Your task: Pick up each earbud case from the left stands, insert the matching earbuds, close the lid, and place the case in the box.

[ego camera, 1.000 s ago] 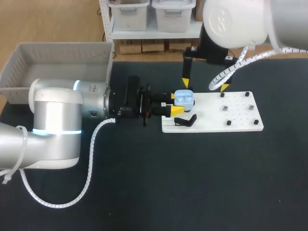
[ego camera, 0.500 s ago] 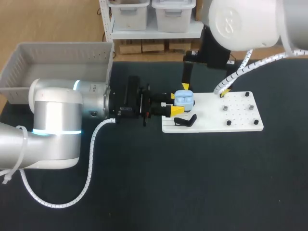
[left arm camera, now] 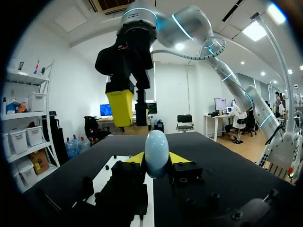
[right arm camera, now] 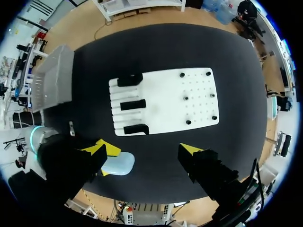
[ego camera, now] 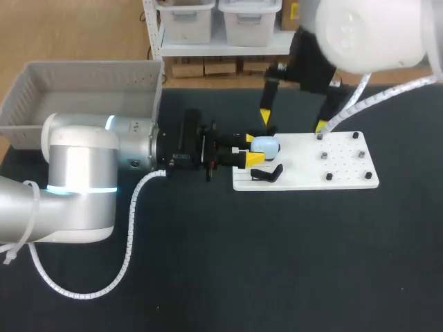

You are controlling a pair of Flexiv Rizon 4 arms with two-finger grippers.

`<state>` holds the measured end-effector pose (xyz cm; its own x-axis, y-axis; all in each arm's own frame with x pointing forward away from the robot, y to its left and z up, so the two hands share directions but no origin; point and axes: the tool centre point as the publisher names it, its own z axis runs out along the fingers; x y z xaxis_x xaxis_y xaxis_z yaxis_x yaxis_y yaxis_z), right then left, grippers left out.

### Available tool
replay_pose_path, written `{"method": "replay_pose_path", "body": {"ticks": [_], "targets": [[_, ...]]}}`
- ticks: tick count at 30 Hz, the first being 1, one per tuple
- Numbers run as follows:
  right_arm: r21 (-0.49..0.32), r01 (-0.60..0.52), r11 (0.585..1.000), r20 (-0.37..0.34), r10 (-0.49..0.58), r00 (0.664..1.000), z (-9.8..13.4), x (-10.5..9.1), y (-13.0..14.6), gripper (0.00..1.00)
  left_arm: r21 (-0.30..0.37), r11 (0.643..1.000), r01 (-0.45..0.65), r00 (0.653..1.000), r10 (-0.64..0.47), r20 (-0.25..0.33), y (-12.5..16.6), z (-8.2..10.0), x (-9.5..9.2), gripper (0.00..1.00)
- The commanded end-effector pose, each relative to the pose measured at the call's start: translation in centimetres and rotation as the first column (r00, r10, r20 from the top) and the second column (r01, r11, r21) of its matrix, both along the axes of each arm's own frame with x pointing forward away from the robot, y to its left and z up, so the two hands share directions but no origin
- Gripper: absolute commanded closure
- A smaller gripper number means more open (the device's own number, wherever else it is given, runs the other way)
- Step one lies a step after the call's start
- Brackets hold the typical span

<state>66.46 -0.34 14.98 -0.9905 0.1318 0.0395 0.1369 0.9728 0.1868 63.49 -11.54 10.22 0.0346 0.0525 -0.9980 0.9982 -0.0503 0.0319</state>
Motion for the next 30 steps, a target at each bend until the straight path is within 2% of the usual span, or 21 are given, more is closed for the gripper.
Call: {"method": "replay_pose_path", "body": {"ticks": [1, 3, 7, 14, 19, 22, 23, 26, 30], "targets": [[0.094, 0.007, 0.996, 0.071, -0.014, 0.997, 2.6, -1.7, -2.0, 0.00, -0.002, 1.000, -0.006, 1.000, 0.006, 0.003, 0.0, -0.1, -0.1, 1.00], [0.132, 0.006, 0.991, 0.079, -0.016, 0.997, 3.8, -1.9, -2.3, 0.00, -0.002, 1.000, -0.006, 1.000, 0.006, 0.003, 0.0, -0.1, -0.1, 1.00], [0.161, -0.006, 0.987, 0.118, -0.013, 0.993, 5.1, -2.4, -2.8, 0.00, 0.023, 0.995, -0.099, 0.994, 0.100, -0.038, 1.2, 1.1, -0.3, 1.00], [0.167, -0.009, 0.986, 0.132, -0.014, 0.991, 5.4, -2.5, -3.0, 0.00, 0.080, 0.967, -0.241, 0.970, 0.243, -0.013, 4.4, 4.8, -1.3, 1.00], [0.167, -0.009, 0.986, 0.132, -0.014, 0.991, 5.4, -2.5, -3.0, 0.00, 0.138, 0.924, -0.357, 0.934, 0.354, 0.047, 7.7, 8.2, -2.5, 1.00], [0.167, -0.009, 0.986, 0.132, -0.014, 0.991, 5.4, -2.5, -3.0, 0.00, 0.139, 0.892, -0.430, 0.903, 0.425, 0.065, 10.6, 9.6, -2.8, 1.00], [0.167, -0.009, 0.986, 0.132, -0.014, 0.991, 5.4, -2.5, -3.0, 0.00, 0.160, 0.880, -0.447, 0.894, 0.441, 0.074, 11.5, 9.9, -2.8, 1.00], [0.167, -0.009, 0.986, 0.132, -0.014, 0.991, 5.4, -2.5, -3.0, 0.00, 0.247, 0.839, -0.485, 0.874, 0.478, 0.092, 14.3, 10.2, -2.0, 1.00], [0.167, -0.009, 0.986, 0.132, -0.014, 0.991, 5.4, -2.5, -3.0, 0.00, 0.292, 0.799, -0.527, 0.847, 0.522, 0.101, 17.9, 9.9, 0.1, 1.00]]}}
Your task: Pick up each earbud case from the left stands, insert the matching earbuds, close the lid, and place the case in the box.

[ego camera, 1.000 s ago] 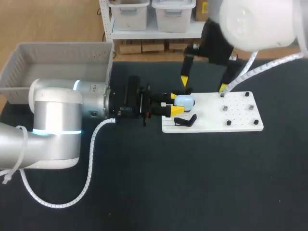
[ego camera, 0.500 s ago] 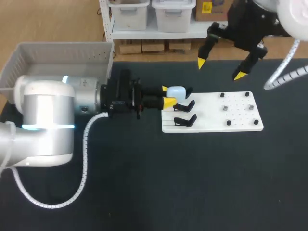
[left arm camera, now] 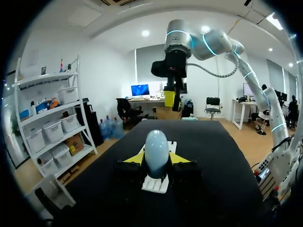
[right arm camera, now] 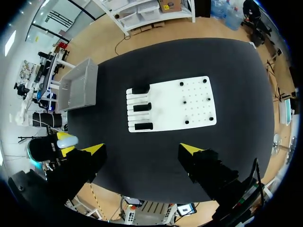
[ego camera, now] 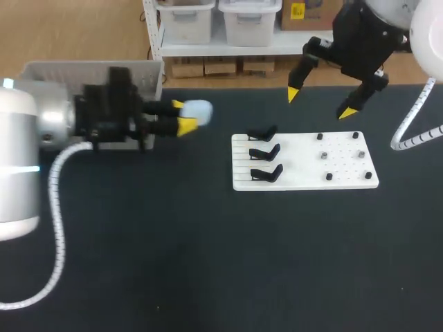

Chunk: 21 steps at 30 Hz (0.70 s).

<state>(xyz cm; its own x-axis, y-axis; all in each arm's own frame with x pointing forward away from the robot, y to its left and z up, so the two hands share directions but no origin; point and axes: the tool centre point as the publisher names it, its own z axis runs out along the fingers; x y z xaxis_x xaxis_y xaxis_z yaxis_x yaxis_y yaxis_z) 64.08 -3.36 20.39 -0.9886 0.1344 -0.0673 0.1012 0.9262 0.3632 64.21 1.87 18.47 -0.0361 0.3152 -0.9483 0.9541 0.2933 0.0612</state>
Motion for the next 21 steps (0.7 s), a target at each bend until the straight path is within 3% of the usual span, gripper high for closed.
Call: {"method": "replay_pose_path", "body": {"ticks": [1, 6, 10, 17, 21], "targets": [[0.000, 0.003, 1.000, 0.003, -0.003, 1.000, 0.0, -0.1, 0.0, 0.00, 0.049, 0.978, -0.203, 0.979, 0.201, 0.043, 5.2, 1.6, -0.1, 1.00], [0.000, 0.003, 1.000, 0.003, -0.003, 1.000, 0.0, -0.1, 0.0, 0.00, 0.113, 0.969, -0.222, 0.975, 0.220, 0.027, 8.9, 1.2, 3.1, 1.00], [0.000, 0.003, 1.000, 0.003, -0.003, 1.000, 0.0, -0.1, 0.0, 0.00, 0.125, 0.961, -0.246, 0.969, 0.247, 0.008, 11.8, 0.2, 5.9, 1.00], [0.000, 0.003, 1.000, 0.003, -0.003, 1.000, 0.0, -0.1, 0.0, 0.00, 0.178, 0.951, -0.254, 0.964, 0.263, -0.026, 16.2, -1.7, 12.3, 1.00], [0.000, 0.003, 1.000, 0.003, -0.003, 1.000, 0.0, -0.1, 0.0, 0.00, 0.212, 0.937, -0.278, 0.956, 0.291, -0.031, 19.5, -2.0, 16.3, 1.00]]}}
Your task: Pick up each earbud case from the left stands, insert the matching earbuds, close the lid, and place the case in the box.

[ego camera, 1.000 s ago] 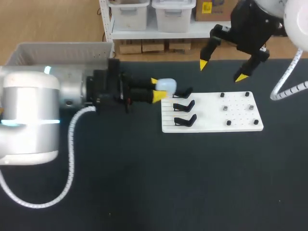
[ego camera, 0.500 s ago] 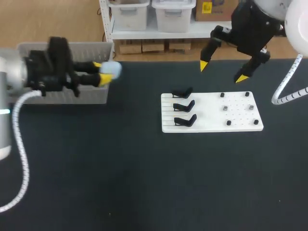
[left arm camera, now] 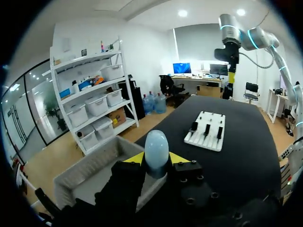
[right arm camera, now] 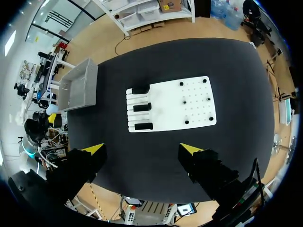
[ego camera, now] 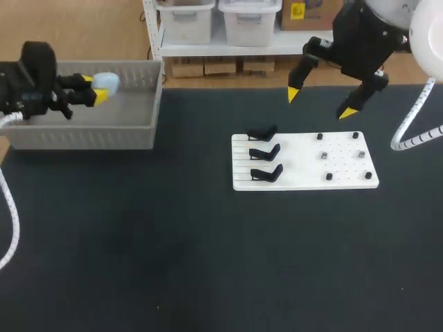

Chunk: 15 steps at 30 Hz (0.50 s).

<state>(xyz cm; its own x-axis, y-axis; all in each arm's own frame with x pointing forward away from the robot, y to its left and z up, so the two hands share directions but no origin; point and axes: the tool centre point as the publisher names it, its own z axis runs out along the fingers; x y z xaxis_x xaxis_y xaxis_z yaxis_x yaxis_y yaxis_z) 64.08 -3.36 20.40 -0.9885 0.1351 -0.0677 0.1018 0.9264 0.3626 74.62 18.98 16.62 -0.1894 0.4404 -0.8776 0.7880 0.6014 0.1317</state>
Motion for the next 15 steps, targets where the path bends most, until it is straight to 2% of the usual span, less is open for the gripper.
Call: {"method": "replay_pose_path", "body": {"ticks": [1, 4, 11, 13, 14, 15], "targets": [[0.000, 0.002, 1.000, 0.003, -0.002, 1.000, 0.0, -0.1, 0.0, 0.00, 0.024, 0.998, 0.066, 0.996, -0.064, -0.063, 2.9, -0.1, 6.6, 1.00], [0.000, 0.002, 1.000, 0.003, -0.002, 1.000, 0.0, -0.1, 0.0, 0.00, 0.032, 0.998, 0.061, 0.996, -0.059, -0.071, 4.4, -0.4, 9.0, 1.00], [0.000, 0.002, 1.000, 0.003, -0.002, 1.000, 0.0, -0.1, 0.0, 0.00, 0.027, 0.997, 0.078, 0.993, -0.075, -0.096, 5.8, -0.9, 12.1, 1.00], [0.000, 0.002, 1.000, 0.003, -0.002, 1.000, 0.0, -0.1, 0.0, 0.00, 0.027, 0.995, 0.094, 0.991, -0.091, -0.098, 5.8, -1.0, 12.3, 0.54], [0.000, 0.002, 1.000, 0.003, -0.002, 1.000, 0.0, -0.1, 0.0, 0.00, 0.025, 0.995, 0.095, 0.991, -0.092, -0.099, 5.8, -1.0, 12.4, 0.00], [0.000, 0.002, 1.000, 0.003, -0.002, 1.000, 0.0, -0.1, 0.0, 0.00, 0.025, 0.995, 0.095, 0.991, -0.092, -0.101, 5.8, -1.0, 12.5, 0.00]]}}
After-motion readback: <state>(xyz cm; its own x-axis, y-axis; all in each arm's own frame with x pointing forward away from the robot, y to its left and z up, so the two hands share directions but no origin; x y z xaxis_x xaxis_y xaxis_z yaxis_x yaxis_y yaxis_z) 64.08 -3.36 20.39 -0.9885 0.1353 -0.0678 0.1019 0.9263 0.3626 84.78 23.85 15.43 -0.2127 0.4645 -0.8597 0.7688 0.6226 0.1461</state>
